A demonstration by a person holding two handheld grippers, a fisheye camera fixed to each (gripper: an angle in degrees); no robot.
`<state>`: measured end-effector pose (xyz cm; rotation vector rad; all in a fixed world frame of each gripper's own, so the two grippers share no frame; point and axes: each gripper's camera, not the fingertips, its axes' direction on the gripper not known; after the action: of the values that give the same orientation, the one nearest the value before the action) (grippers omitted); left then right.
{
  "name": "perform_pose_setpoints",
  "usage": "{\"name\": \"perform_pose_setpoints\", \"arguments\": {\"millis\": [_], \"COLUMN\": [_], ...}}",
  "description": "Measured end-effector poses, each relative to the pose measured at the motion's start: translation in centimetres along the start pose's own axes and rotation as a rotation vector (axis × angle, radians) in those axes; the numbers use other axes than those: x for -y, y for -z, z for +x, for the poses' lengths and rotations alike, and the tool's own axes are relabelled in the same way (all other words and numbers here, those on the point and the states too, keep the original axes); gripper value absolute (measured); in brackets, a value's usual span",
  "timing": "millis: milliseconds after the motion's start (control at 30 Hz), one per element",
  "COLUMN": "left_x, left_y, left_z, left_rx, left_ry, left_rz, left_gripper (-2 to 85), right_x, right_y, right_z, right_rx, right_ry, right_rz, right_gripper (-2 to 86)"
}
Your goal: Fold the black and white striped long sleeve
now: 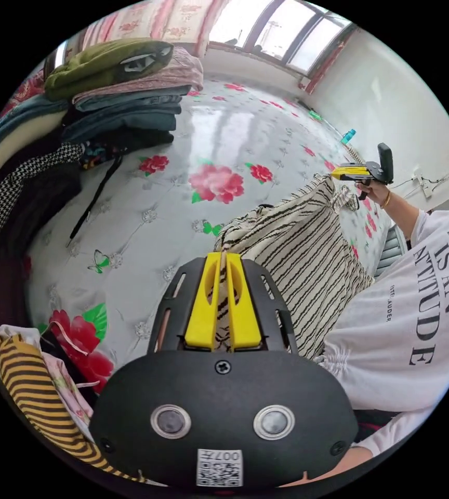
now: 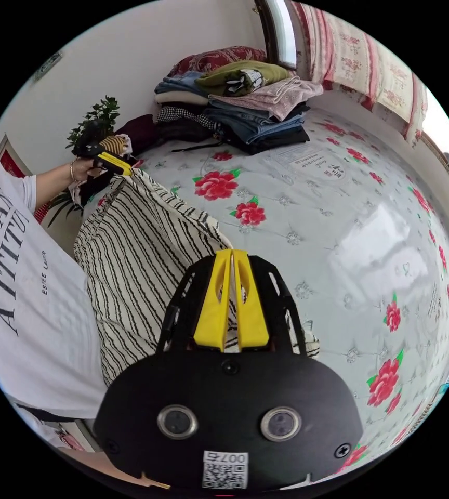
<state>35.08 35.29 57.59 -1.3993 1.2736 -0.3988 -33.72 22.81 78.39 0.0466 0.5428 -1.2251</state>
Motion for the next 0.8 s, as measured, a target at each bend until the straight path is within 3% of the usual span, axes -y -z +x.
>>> {"name": "perform_pose_setpoints", "arguments": {"millis": [167, 433, 567, 800], "left_x": [6.6, 8.5, 7.0, 4.2], "left_y": [-1.3, -3.4, -2.6, 1.2], "left_z": [-9.0, -11.1, -10.9, -7.3], "left_rx": [-0.081, 0.032, 0.051, 0.164], "left_ry": [0.281, 0.364, 0.397, 0.419], "left_rz": [0.036, 0.031, 0.046, 0.100], "left_gripper": [-0.9, 0.3, 5.5, 5.2], "right_x": [7.6, 11.0, 9.4, 4.4], "right_y": [0.2, -4.8, -5.8, -3.2], "right_z": [7.2, 18.6, 18.4, 13.1], "right_rx": [-0.027, -0.004, 0.079, 0.018], "right_ry": [-0.009, -0.220, -0.203, -0.082], "right_rz": [0.059, 0.038, 0.009, -0.037], "right_gripper": [-0.3, 0.1, 1.0, 0.8]}}
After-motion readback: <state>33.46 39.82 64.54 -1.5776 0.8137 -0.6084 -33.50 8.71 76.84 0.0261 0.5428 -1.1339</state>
